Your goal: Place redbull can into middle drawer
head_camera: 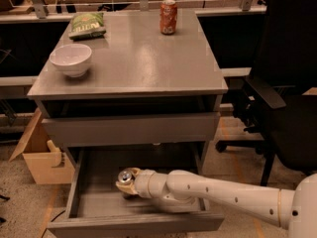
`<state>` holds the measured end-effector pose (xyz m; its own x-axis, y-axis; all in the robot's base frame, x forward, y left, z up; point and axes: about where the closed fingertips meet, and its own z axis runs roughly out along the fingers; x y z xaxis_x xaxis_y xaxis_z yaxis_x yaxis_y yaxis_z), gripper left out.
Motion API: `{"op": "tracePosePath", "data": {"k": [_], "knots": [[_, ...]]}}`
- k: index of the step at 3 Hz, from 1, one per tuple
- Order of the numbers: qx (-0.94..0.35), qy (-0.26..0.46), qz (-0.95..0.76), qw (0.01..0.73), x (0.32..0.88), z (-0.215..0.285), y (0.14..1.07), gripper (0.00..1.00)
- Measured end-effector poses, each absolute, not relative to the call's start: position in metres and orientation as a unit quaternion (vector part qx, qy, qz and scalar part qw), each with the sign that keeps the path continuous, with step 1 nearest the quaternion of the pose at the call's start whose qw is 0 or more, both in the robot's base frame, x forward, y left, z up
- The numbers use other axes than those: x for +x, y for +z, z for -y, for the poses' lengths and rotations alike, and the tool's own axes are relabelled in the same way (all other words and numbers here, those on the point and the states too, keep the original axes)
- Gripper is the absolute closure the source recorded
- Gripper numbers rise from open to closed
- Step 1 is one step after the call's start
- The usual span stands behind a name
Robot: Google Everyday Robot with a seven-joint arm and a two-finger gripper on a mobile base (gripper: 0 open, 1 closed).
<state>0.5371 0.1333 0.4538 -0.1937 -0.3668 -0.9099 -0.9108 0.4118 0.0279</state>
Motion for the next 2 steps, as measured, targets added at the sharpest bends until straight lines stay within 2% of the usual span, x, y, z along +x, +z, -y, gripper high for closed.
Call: {"op": "tracePosePath", "data": {"k": [2], "knots": [[-0.451, 0.305, -0.709, 0.448, 0.5361, -0.1361, 0.4539, 0.14]]}}
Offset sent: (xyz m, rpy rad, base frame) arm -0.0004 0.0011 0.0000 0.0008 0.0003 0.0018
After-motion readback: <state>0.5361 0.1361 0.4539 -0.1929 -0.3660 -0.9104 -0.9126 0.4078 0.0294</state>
